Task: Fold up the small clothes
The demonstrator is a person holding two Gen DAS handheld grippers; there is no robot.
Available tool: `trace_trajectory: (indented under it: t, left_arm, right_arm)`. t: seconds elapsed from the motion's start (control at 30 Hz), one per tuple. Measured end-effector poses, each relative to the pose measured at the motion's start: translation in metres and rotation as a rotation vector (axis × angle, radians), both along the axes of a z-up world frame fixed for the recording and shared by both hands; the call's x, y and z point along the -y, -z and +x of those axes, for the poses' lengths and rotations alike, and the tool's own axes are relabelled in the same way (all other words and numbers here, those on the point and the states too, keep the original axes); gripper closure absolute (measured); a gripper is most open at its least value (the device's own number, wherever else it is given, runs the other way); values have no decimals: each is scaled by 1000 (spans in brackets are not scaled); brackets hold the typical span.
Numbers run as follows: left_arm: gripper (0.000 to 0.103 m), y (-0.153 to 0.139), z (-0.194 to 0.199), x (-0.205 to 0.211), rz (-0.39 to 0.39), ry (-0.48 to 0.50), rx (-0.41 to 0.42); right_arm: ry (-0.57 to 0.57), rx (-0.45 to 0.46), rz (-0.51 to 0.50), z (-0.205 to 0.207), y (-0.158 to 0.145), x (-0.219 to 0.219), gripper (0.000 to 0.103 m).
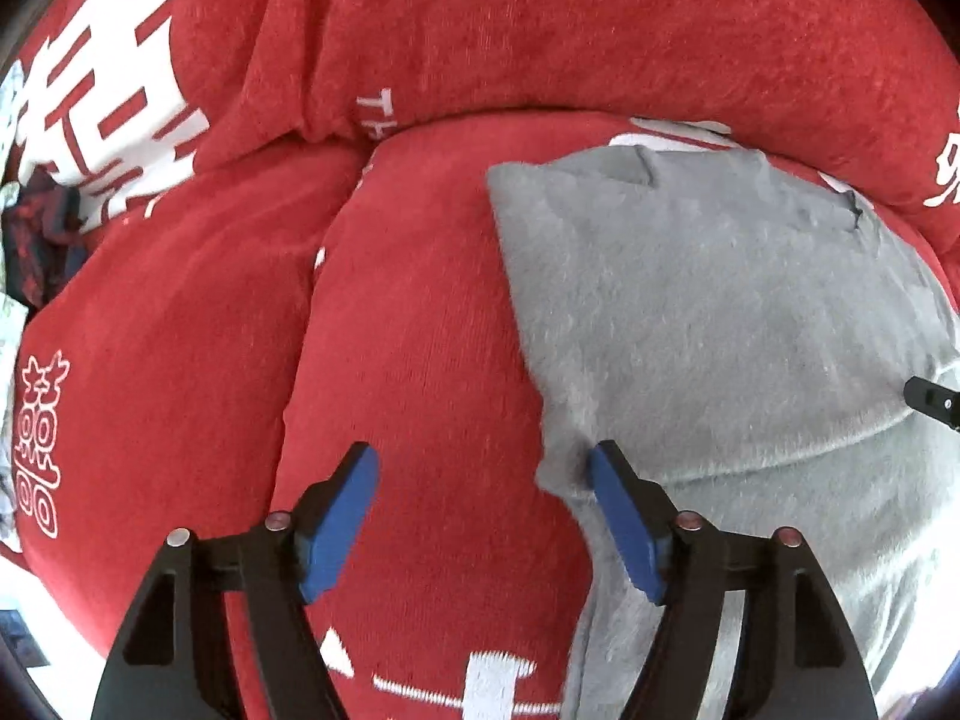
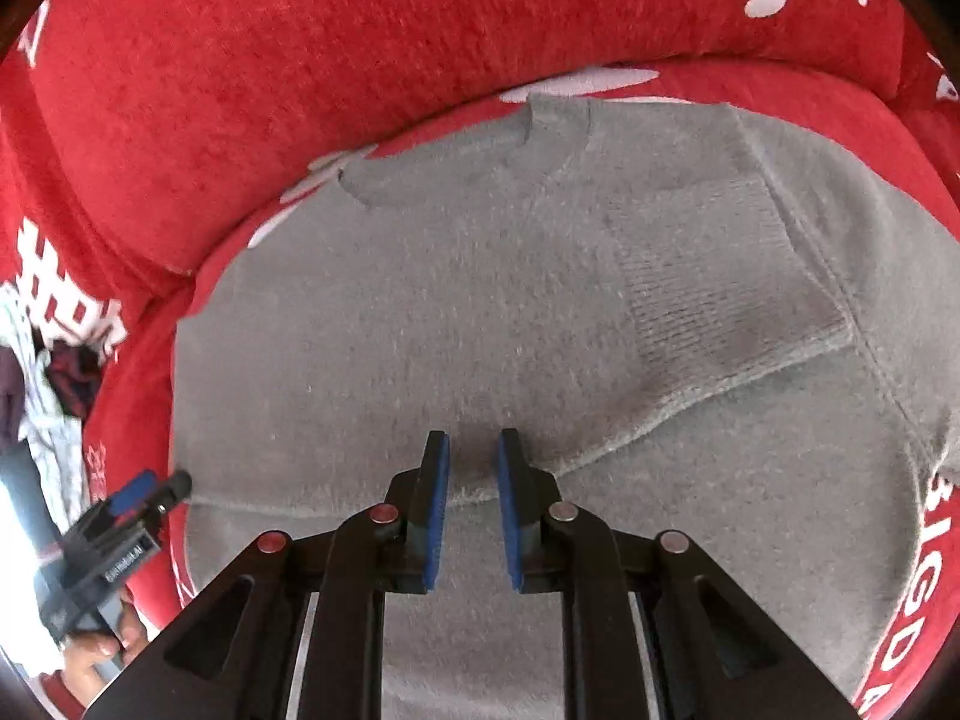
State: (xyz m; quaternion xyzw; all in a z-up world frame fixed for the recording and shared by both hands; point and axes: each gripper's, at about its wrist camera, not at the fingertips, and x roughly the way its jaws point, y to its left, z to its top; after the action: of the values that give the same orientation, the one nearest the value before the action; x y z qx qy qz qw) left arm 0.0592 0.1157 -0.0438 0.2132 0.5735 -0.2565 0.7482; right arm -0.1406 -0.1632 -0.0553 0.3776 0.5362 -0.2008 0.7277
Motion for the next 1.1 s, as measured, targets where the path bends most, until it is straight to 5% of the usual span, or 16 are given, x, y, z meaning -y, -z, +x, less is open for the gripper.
trace_trajectory:
  t: [0.3, 0.43, 0.53, 0.73, 1.1]
  left_arm:
    - [29, -29, -31, 11, 24, 53, -37]
    - [28, -39, -54, 36, 25, 101, -86]
    - [7, -44, -70, 56, 12, 132, -88]
    - [6, -49, -103, 102, -5, 195, -110]
    - [6, -44, -128, 158, 25, 196, -93]
  right_arm:
    - [90, -2, 84, -59, -18, 1, 84]
    - [153, -4, 115, -90, -24, 8, 73]
    - [197, 1, 135, -111, -27, 14, 72]
    - [280, 22, 163, -142, -28, 30, 65]
    - [532, 238, 299, -116, 16, 108, 59]
